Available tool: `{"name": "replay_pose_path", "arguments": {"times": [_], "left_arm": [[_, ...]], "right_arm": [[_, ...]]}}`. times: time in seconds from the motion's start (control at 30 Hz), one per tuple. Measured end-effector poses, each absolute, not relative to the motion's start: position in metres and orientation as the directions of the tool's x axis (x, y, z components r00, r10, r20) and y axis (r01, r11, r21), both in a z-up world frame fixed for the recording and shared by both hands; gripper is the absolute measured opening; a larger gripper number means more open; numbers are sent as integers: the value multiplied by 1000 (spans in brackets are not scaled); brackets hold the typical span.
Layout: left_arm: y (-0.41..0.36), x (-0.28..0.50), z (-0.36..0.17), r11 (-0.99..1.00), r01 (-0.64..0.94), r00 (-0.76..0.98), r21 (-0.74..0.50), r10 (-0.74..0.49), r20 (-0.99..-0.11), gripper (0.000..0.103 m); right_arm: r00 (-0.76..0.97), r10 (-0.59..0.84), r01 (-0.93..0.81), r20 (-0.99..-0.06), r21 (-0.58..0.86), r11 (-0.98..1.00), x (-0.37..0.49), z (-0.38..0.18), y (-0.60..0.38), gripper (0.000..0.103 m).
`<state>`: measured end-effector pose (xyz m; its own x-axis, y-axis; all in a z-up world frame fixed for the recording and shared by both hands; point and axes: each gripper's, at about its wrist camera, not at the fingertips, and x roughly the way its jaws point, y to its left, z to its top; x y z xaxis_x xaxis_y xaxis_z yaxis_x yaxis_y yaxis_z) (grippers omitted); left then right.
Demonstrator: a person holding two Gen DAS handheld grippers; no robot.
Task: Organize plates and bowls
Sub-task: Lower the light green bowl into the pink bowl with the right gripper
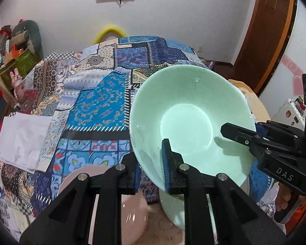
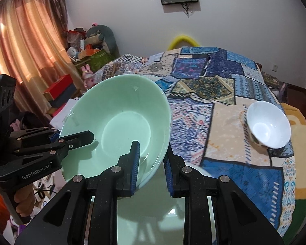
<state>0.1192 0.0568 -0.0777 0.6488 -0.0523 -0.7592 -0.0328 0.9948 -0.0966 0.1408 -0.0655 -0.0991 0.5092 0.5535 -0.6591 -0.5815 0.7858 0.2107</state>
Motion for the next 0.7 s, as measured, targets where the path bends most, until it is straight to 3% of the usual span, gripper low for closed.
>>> {"name": "replay_pose_path", "arguments": {"times": [0.7], "left_arm": [[130,43,-87,981,-167,644,-99,33,-764,18]], "right_arm": [[400,635,-666,-661,267,697,109,-126,4,21]]}}
